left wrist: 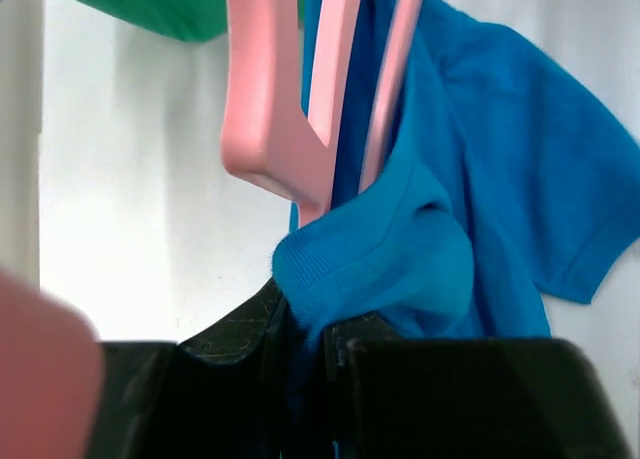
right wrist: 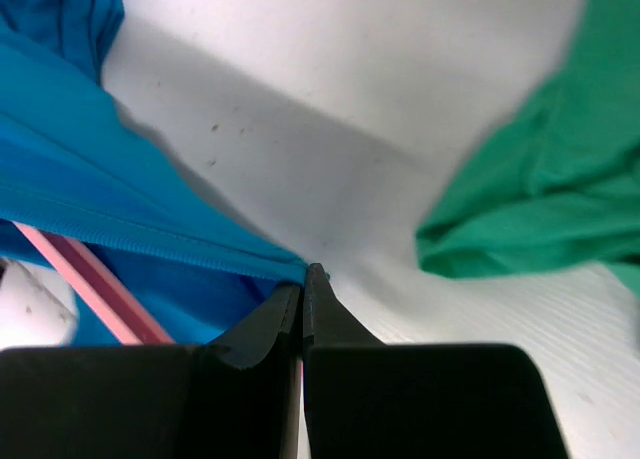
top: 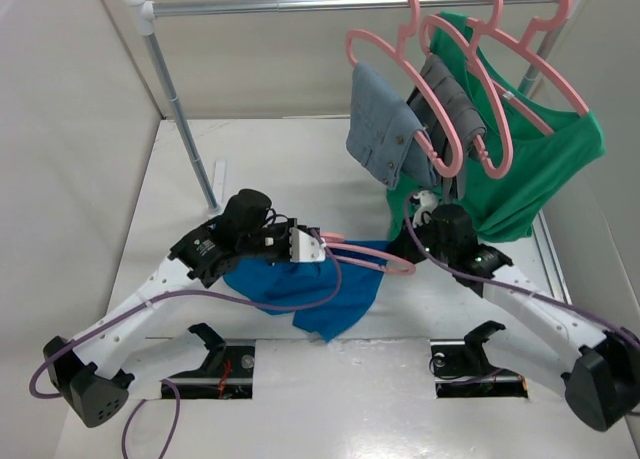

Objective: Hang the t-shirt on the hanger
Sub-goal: Place tshirt on hanger

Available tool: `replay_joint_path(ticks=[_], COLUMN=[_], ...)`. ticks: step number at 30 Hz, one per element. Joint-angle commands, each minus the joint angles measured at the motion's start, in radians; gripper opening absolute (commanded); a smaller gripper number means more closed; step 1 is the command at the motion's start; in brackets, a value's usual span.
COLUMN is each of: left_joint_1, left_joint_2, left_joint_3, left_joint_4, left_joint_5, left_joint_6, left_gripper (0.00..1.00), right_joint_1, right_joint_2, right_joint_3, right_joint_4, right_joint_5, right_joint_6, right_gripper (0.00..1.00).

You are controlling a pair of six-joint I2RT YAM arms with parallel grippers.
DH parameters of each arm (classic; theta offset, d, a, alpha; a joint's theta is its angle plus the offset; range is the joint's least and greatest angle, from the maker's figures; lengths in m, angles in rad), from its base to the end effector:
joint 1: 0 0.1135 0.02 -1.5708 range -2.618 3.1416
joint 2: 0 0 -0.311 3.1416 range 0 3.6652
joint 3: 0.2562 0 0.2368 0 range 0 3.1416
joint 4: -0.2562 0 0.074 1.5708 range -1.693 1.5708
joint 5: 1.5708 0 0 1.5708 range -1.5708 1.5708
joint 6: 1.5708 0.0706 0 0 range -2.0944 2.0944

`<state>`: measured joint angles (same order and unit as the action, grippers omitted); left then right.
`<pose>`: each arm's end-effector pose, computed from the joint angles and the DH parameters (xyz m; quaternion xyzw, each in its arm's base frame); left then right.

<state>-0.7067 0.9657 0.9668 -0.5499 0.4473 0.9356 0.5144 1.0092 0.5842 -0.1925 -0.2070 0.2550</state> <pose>0.1243 -0.1463 0.3577 0.6964 0.5001 -0.1377 0.4958 0.1709 0.1132 0.2541 -0.1613 0.8702 0.2563 0.3885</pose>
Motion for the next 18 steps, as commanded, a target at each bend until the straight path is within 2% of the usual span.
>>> replay_joint_path(ticks=[1,5,8,14,18], left_joint_1=[0.062,0.087,0.096,0.096,0.096], left_joint_2=[-0.058,-0.058,-0.071,-0.085,-0.074], left_joint_3=[-0.010,-0.019,-0.019,-0.069,-0.143], left_joint_4=[0.047,0.067,0.103,0.114,0.102], left_joint_5=[-0.244,-0.308,-0.318,-0.423,-0.544], left_joint_6=[-0.087,-0.144,-0.182,-0.161,-0.121], left_gripper=[0.00,0.00,0.00,0.00,0.00], right_joint_1=[-0.106,-0.165,-0.178,-0.188,-0.188], right_joint_2=[-0.075,-0.158,-0.136,-0.118,-0.129], right_joint_3=[-0.032,-0.032,-0.032,-0.023,0.015], right_joint_4=[-0.297,-0.352,-0.352,-0.334,-0.370], right_joint_5=[0.219,0.247,0.235,0.248,0.250], right_joint_6=[-0.004,-0.003,-0.003,0.006,-0.006], right_gripper=[0.00,0.00,0.00,0.00,0.00])
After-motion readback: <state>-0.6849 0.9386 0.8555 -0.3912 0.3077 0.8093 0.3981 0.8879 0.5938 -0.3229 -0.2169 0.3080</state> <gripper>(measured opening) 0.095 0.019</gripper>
